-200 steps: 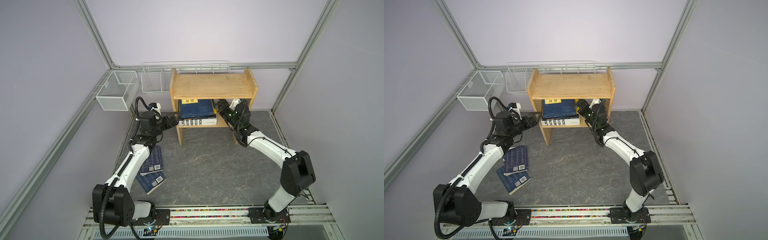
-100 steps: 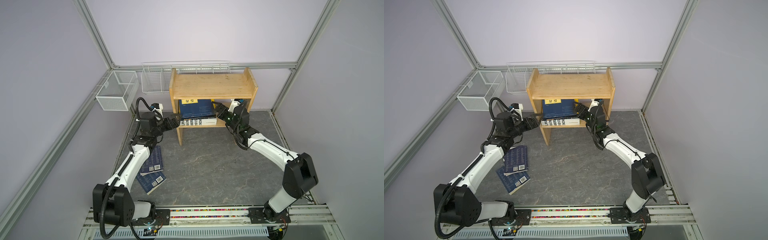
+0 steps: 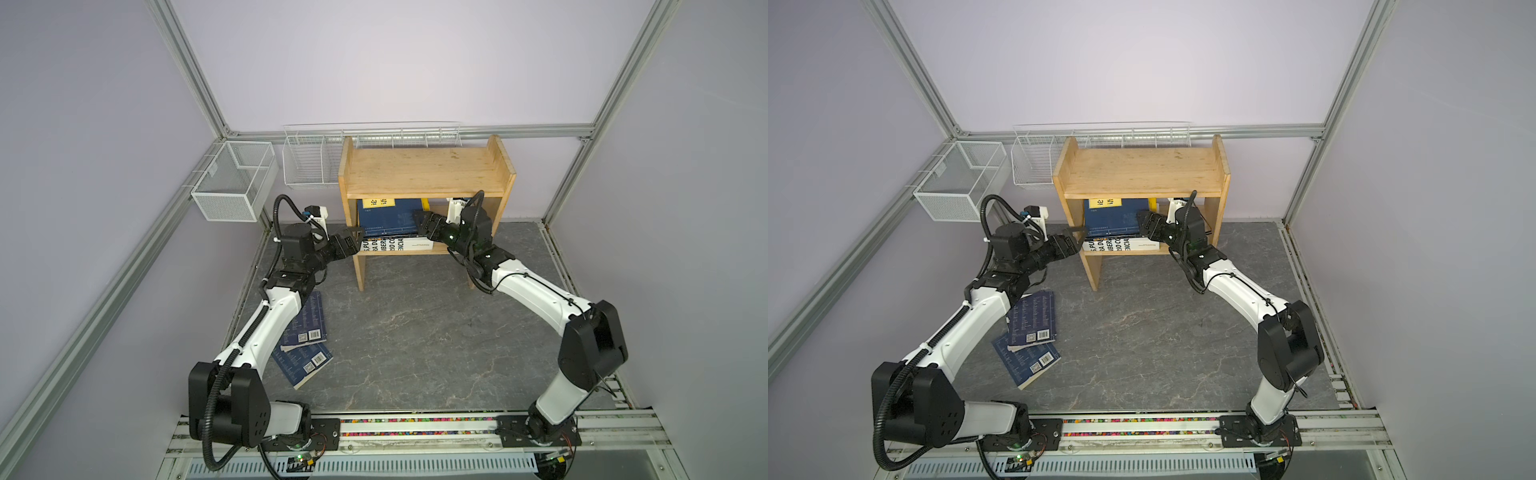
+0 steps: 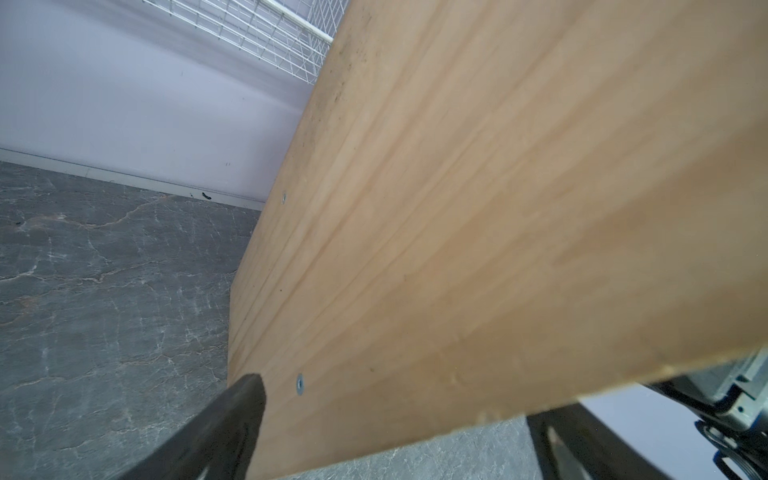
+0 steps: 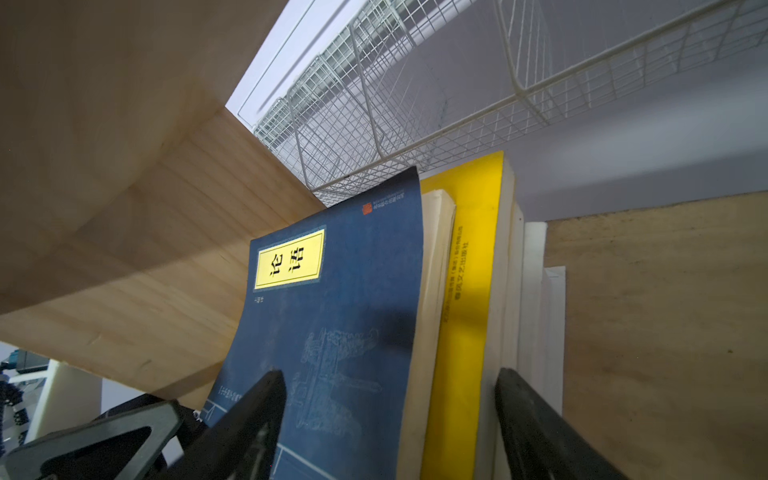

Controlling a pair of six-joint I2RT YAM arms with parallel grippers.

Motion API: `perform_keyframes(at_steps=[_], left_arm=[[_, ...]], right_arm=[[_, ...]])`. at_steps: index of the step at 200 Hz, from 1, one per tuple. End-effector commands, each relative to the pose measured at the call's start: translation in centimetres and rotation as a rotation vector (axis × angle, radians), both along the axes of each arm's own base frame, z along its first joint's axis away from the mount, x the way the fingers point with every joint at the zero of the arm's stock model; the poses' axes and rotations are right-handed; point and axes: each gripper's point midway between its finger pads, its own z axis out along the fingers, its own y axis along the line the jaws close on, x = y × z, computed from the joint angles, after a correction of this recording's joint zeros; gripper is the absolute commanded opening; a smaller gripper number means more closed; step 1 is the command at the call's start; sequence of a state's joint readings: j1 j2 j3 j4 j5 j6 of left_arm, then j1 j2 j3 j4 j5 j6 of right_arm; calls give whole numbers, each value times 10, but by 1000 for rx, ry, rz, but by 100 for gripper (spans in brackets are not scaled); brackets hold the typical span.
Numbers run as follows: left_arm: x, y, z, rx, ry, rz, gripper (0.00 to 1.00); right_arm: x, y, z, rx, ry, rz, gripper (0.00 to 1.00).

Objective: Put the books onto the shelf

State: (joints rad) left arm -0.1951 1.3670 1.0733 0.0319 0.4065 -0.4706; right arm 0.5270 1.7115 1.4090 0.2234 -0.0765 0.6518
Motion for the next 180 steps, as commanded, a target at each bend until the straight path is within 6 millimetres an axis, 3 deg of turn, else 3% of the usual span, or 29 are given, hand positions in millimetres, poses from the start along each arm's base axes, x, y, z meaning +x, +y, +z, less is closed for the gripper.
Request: perform_keyframes(at_steps=[1, 98, 180], left_arm=[[2, 0, -4, -11, -3, -5, 97], [4, -4, -11, -34, 15, -19, 97], [7, -4, -11, -31, 15, -16, 97]], right_arm=[[-10, 19, 58, 88, -100, 114, 75], [-31, 18, 96, 242, -150, 207, 71], [-51, 15, 107, 355, -69, 284, 65]])
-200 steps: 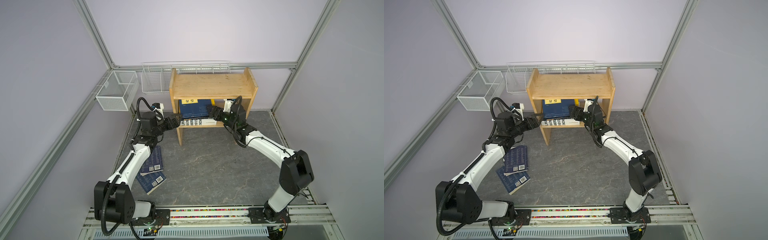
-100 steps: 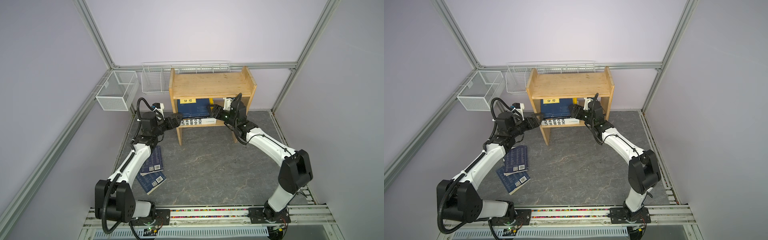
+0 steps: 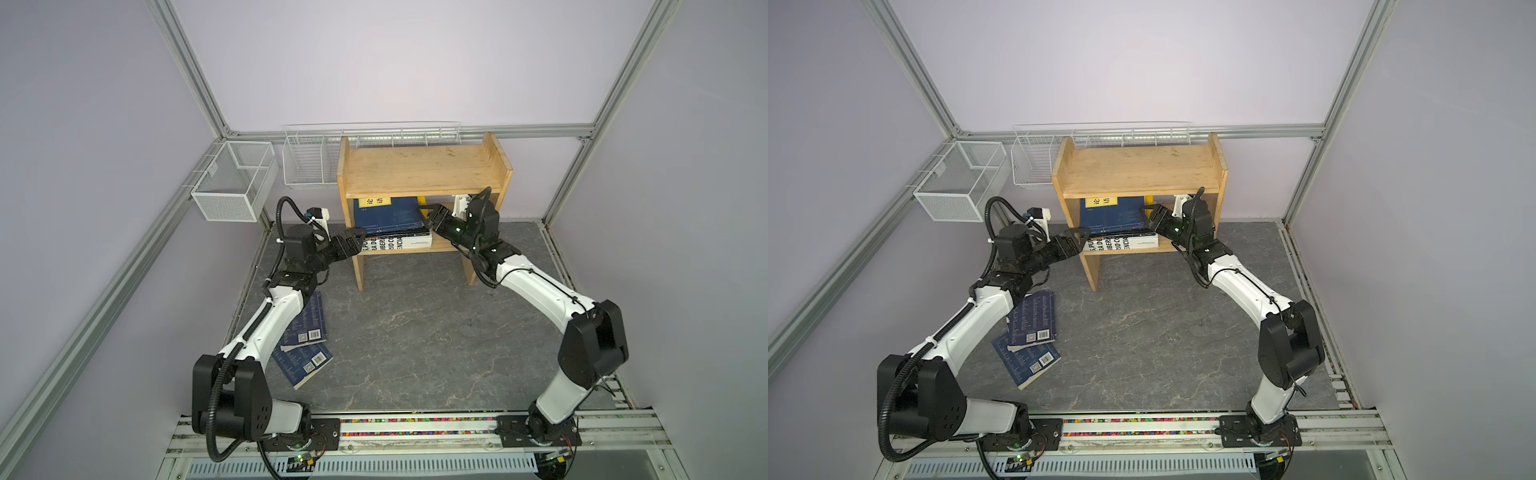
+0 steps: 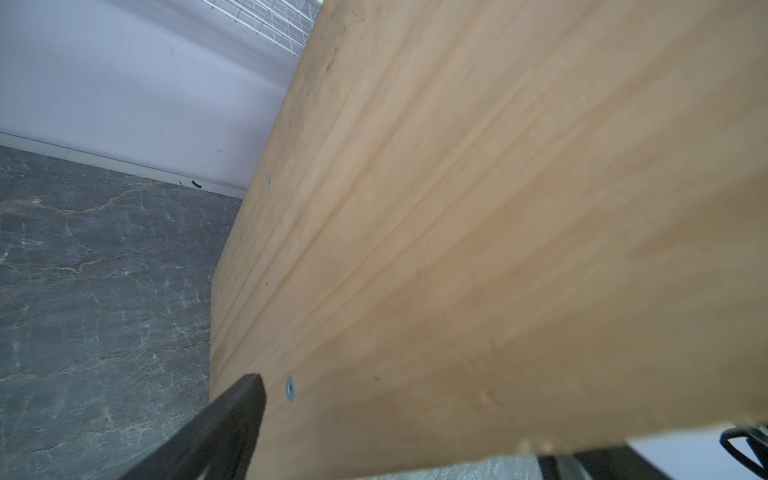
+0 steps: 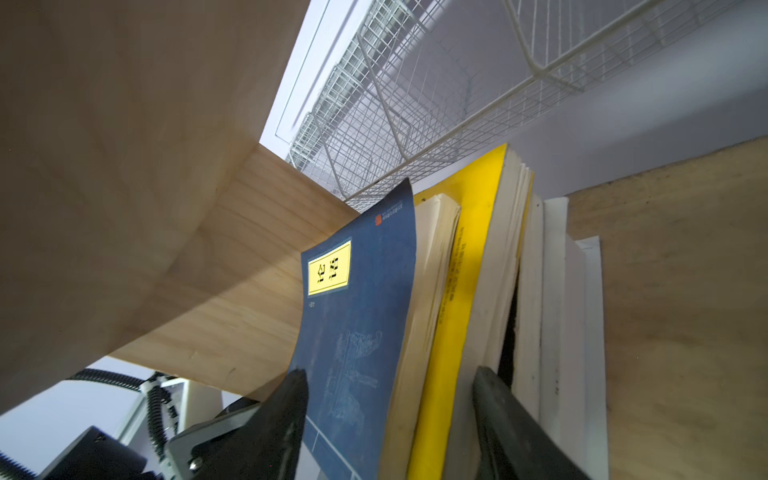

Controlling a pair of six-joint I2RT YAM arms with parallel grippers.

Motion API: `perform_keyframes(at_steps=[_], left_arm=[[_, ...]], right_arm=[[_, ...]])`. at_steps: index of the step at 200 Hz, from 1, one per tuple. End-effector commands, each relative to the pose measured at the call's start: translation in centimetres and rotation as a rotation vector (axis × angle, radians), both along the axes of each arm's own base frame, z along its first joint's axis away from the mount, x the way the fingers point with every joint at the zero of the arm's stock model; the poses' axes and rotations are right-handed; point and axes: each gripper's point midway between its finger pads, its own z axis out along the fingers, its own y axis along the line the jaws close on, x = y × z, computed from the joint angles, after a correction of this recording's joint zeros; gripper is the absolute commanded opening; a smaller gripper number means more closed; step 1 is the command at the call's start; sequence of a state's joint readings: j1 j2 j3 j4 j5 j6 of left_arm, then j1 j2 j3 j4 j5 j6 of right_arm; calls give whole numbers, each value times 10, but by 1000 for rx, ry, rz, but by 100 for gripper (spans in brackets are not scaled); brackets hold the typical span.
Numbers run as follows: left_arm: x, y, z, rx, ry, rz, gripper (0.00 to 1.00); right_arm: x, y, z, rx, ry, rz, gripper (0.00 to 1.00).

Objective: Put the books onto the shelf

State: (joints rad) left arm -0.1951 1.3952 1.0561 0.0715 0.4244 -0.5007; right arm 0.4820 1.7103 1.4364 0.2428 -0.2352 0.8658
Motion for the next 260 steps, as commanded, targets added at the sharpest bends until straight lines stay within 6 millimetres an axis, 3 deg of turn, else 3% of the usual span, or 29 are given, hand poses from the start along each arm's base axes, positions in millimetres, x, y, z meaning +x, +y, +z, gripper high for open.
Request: perform_keyframes(at_steps=[1, 49, 106, 146, 187, 212, 260], left_arm=[[3, 0, 0, -5, -9, -6, 97], [5, -4, 5, -35, -20, -20, 98], [9, -1, 8, -28, -25, -1, 98], [8, 1, 6, -14, -20, 8, 97], [8, 2, 4, -10, -15, 13, 97], [9, 2, 4, -15, -14, 17, 97], [9, 1, 5, -21, -17, 9, 97]], right_arm=[[-49, 14, 88, 175, -191, 174, 65], [-59, 12, 85, 160, -162, 193, 62], [-54, -4, 47, 2, -104, 82, 60], [-50, -16, 21, -149, -111, 8, 71], [-47, -12, 23, -162, -132, 16, 66], [-39, -7, 18, -156, -55, 18, 63], [-18, -9, 15, -92, -16, -51, 79]])
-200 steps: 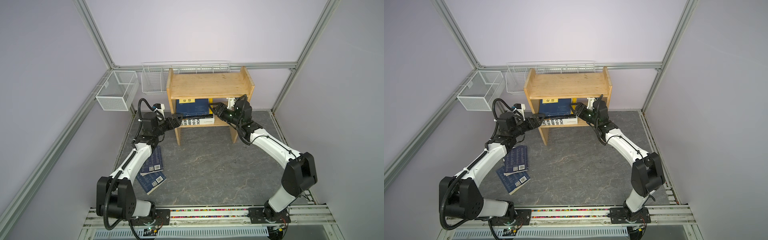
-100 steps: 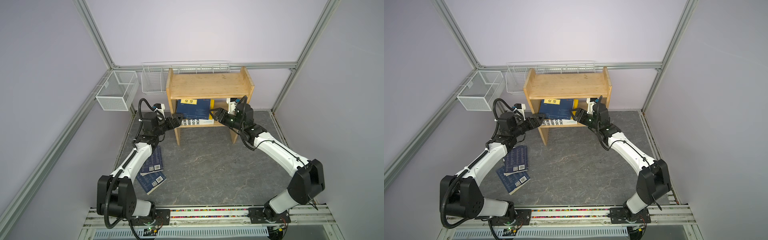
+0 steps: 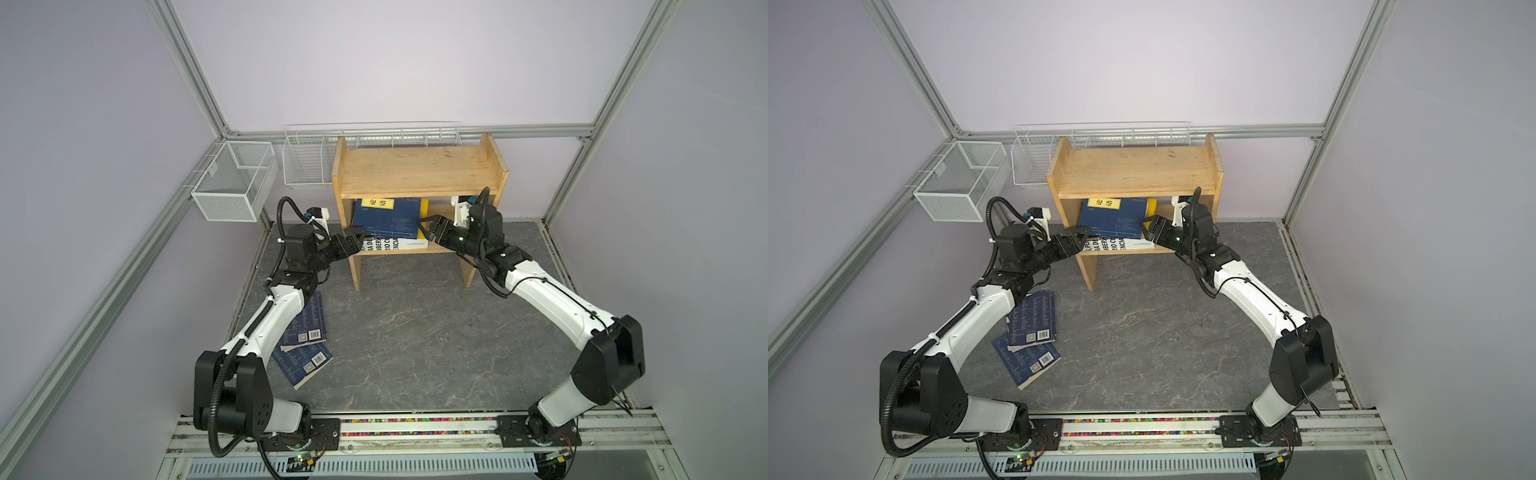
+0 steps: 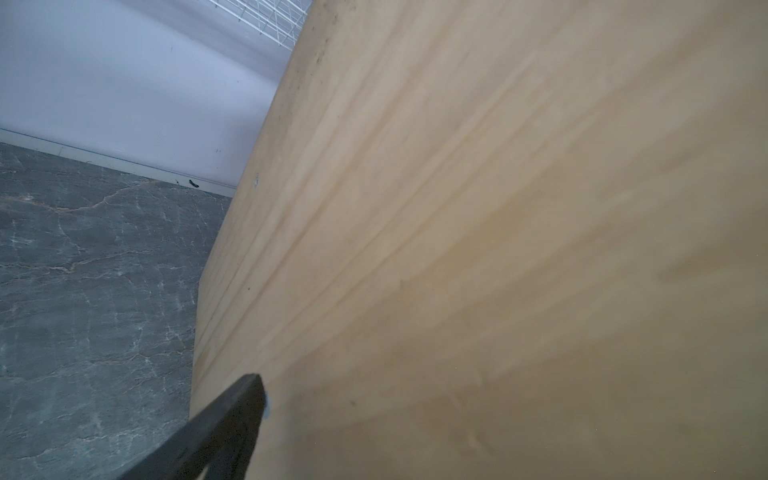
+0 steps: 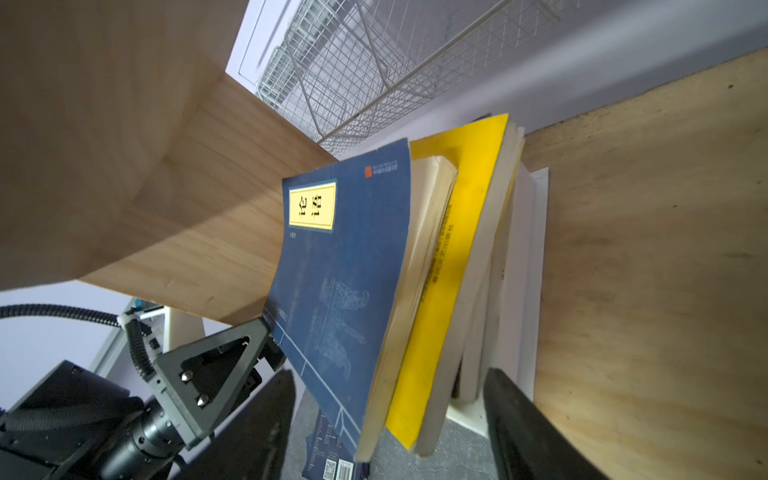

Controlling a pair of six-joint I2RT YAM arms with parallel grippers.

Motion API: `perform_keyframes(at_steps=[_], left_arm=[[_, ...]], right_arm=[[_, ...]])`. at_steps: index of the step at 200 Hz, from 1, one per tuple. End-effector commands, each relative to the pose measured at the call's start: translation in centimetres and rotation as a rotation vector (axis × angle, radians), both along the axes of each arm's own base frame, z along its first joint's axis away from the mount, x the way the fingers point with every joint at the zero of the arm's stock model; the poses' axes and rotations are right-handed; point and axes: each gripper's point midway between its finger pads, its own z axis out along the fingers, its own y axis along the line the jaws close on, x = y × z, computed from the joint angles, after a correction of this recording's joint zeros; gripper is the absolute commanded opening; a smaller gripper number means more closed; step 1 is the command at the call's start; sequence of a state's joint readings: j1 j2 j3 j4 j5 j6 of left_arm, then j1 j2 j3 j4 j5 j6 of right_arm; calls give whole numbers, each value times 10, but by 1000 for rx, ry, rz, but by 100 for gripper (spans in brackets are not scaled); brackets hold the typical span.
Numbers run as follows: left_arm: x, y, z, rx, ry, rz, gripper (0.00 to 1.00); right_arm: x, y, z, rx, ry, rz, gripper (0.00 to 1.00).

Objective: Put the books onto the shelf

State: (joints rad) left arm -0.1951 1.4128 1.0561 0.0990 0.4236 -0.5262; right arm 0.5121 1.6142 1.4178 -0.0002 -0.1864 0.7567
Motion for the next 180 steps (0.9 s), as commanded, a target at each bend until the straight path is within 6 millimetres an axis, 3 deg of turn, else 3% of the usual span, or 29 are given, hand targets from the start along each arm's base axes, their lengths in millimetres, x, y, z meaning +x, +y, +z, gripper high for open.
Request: perform_keyframes(at_steps=[1, 22, 65, 103, 142, 180], left_arm=[[4, 1, 6, 1, -21, 2, 97], [4, 1, 5, -2, -21, 2, 97], [3, 1, 4, -8, -22, 0, 97], [3, 1, 6, -10, -27, -1, 97], [4, 1, 4, -11, -24, -3, 97], [4, 0, 4, -14, -23, -4, 97]], right_arm=[[15, 0, 32, 71, -85, -51, 79], [29, -4, 30, 112, -76, -113, 76], [53, -17, 12, 190, -9, -263, 55], [65, -16, 4, 212, 25, -288, 54], [73, -3, -2, 241, 39, -232, 53], [76, 4, -4, 262, 40, -201, 44]])
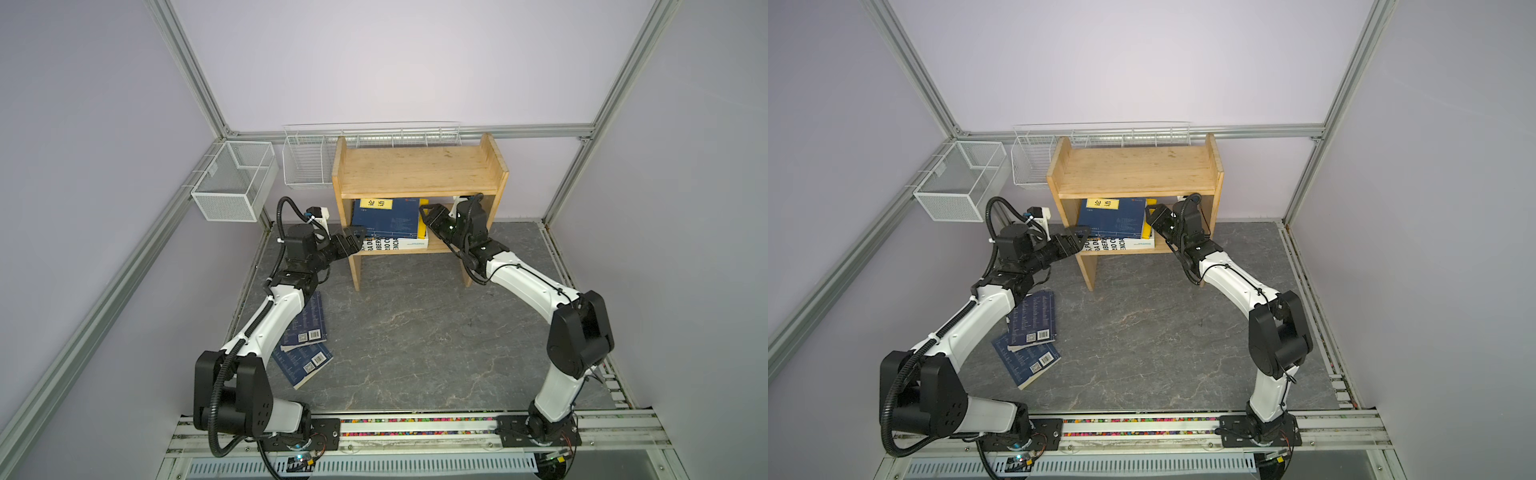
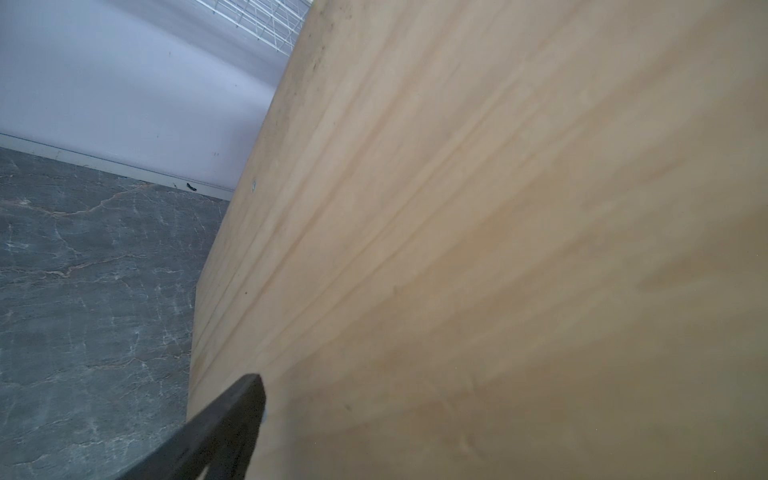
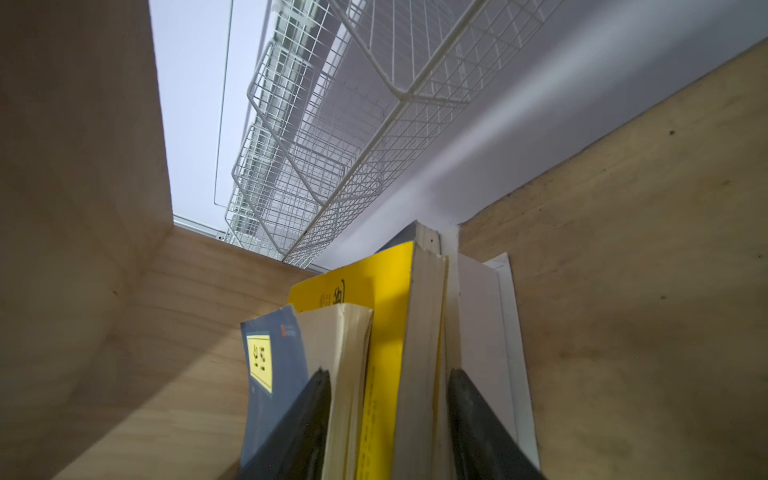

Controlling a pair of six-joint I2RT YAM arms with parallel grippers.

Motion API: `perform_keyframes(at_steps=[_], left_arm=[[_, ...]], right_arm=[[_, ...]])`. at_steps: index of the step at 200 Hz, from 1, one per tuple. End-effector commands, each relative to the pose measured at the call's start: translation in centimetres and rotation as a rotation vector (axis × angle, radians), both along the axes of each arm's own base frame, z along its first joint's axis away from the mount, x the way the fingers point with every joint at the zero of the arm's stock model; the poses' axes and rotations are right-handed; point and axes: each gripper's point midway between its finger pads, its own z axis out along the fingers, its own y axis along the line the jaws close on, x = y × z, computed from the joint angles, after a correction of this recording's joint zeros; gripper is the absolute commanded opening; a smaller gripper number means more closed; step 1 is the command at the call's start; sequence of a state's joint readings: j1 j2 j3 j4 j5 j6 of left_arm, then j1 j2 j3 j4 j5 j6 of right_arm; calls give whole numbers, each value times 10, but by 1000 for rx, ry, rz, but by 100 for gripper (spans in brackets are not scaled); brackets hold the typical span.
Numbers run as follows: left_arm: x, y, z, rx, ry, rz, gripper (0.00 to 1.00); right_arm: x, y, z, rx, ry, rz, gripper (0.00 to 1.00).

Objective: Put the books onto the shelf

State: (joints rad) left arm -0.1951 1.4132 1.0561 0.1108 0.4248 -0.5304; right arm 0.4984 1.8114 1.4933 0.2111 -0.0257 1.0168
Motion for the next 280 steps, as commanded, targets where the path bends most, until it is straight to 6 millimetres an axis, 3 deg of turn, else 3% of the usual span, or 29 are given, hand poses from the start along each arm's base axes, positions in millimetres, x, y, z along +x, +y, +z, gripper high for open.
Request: perform_keyframes(at_steps=[1, 64, 106, 158, 176, 229, 280], left_arm=[[3, 0, 1, -8, -14, -5, 97], [4, 0, -1, -10, -11, -1, 97], [4, 1, -2, -10, -6, 1, 97], [6, -1, -4, -23, -1, -2, 97], [6, -1, -4, -24, -1, -2, 97], [4, 0, 3, -31, -13, -1, 97], [3, 3, 13, -63, -29, -2, 98]], right_arm=[[5, 5, 14, 51, -34, 23, 44], [4, 8, 16, 51, -47, 48, 25], [-1, 2, 30, 15, -96, 38, 23], [-8, 9, 46, -13, -150, 70, 24], [-9, 10, 49, -6, -161, 80, 19], [-8, 3, 59, 105, -161, 68, 10], [-13, 3, 64, 162, -130, 125, 10]])
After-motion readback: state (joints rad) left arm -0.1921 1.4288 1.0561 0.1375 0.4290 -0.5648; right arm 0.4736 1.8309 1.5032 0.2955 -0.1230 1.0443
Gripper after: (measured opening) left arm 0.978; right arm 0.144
